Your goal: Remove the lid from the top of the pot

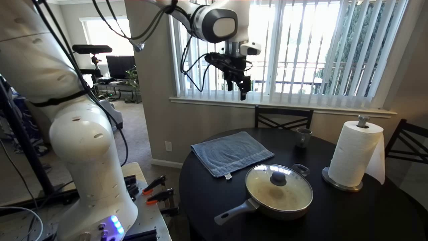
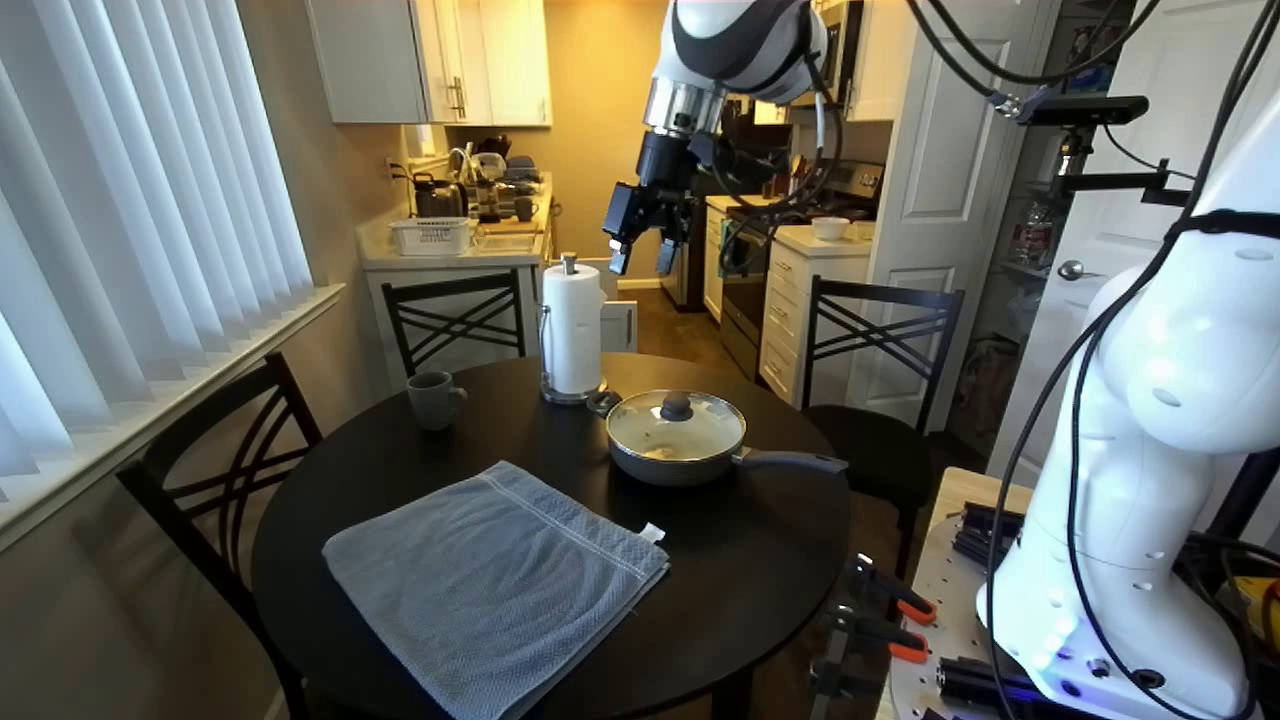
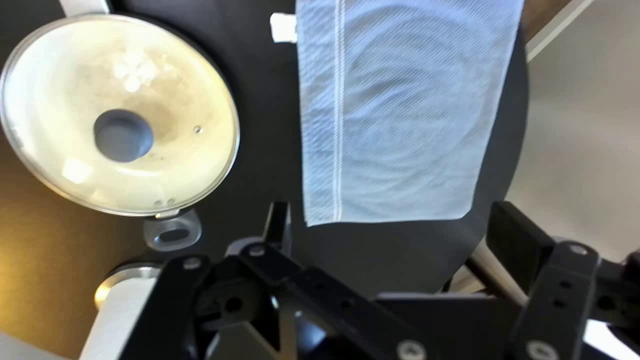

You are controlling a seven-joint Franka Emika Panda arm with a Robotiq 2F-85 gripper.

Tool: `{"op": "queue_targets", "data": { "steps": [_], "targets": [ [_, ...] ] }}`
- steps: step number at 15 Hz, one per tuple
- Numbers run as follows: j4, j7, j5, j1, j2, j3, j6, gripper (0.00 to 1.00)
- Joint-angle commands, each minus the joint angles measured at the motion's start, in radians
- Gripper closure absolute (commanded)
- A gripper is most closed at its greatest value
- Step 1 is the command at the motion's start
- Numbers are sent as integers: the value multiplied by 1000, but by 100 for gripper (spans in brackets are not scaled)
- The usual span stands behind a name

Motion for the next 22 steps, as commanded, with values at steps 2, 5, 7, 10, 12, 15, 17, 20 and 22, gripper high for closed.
{"op": "queue_targets", "data": {
  "steps": [2, 5, 7, 10, 12, 15, 17, 20, 22],
  "targets": [
    [95, 253, -202, -75, 221, 39, 136, 0],
    [129, 396, -256, -72, 330, 15, 94, 0],
    [118, 383, -161, -78, 373, -6, 96, 0],
    [60, 375, -58, -102, 400, -41, 119, 0],
    [25, 350, 9, -126, 416, -61, 132, 0],
    [48, 364, -25, -120, 430, -68, 113, 0],
    [44, 364, -22, -125, 430, -70, 113, 0],
    [44, 364, -20, -124, 430, -68, 113, 0],
    [80, 362, -9, -136, 466, -75, 99, 0]
  ]
}}
